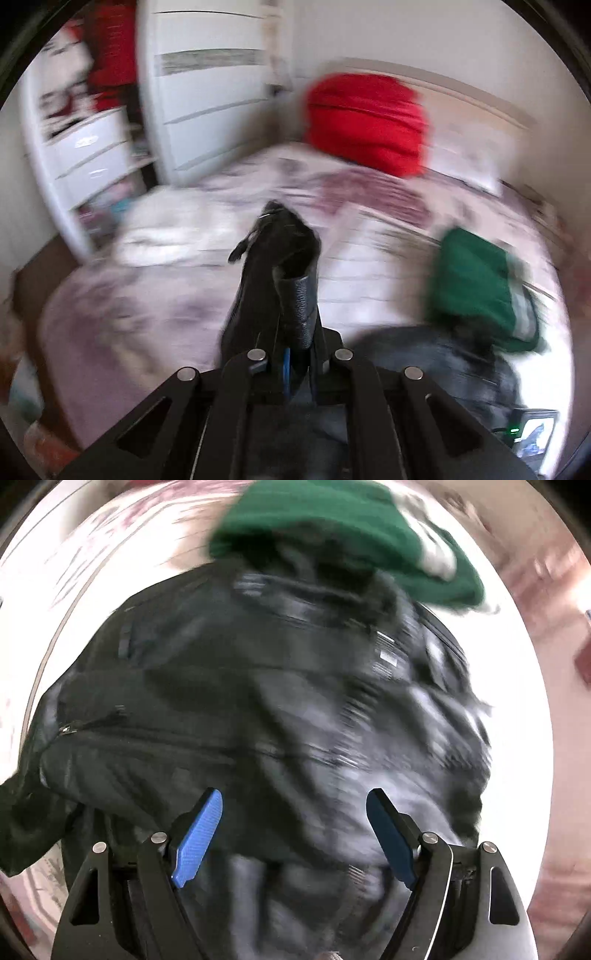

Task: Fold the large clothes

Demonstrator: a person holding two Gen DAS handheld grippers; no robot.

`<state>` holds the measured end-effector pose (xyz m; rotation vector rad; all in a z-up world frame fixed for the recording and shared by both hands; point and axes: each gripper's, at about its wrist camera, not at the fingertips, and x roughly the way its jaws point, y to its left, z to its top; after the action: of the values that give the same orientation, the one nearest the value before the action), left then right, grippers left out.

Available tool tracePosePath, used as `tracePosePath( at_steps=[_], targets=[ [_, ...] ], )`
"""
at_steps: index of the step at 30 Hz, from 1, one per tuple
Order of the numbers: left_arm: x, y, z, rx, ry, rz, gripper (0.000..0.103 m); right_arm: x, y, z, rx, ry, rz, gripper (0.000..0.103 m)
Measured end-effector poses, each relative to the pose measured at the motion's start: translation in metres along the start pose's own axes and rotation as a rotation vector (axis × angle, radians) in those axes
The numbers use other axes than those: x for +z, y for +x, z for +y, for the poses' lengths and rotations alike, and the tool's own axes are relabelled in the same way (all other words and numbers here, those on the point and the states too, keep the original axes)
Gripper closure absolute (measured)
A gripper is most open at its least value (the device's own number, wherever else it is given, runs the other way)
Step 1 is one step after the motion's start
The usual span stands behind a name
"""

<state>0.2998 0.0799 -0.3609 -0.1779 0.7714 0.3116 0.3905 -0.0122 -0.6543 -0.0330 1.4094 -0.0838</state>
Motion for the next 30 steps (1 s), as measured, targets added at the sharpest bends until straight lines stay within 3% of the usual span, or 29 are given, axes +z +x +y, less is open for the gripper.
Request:
tracePosePath(
  at_steps=[4,7,12,16,18,20,21,22,23,26,30],
  targets=[
    [-0.022,0.007,-0.104,-0.204,0.105,0.086,0.099,-0.02,-0.005,-0.081,0.027,0.13,0.048,0.021],
    [-0.05,0.01,-0.174,-0.311,0.185,0.134,0.099,-0.041,-0.008,-0.149,0.007,0.213,0.071,0.021],
    [-0.094,0.027,-0.267,-0.384,0.344,0.2,0.099,-0.085,-0.004,-0.248,-0.041,0.328,0.126,0.021],
    [-0.139,0.06,-0.312,-0.371,0.496,0.338,0.097,-0.113,0.006,-0.292,-0.064,0.364,0.17,0.021],
    [-0.147,0.073,-0.311,-0.366,0.514,0.398,0.093,-0.123,0.011,-0.308,-0.044,0.388,0.191,0.021],
    [-0.149,0.074,-0.303,-0.412,0.467,0.428,0.077,-0.129,0.014,-0.32,-0.004,0.41,0.202,0.021],
    [-0.146,0.073,-0.296,-0.442,0.432,0.438,0.051,-0.131,0.015,-0.326,0.017,0.422,0.205,0.021],
    [-0.145,0.071,-0.295,-0.457,0.412,0.443,0.015,-0.132,0.015,-0.332,0.038,0.436,0.205,0.021],
    [-0.146,0.066,-0.294,-0.47,0.38,0.443,0.006,-0.135,0.016,-0.334,0.051,0.447,0.205,0.021],
    [-0.136,0.053,-0.272,-0.486,0.304,0.419,0.004,-0.134,0.017,-0.351,0.12,0.491,0.215,0.021],
    [-0.115,0.038,-0.222,-0.373,0.196,0.363,0.004,-0.116,0.014,-0.366,0.228,0.538,0.189,0.021]
  ],
)
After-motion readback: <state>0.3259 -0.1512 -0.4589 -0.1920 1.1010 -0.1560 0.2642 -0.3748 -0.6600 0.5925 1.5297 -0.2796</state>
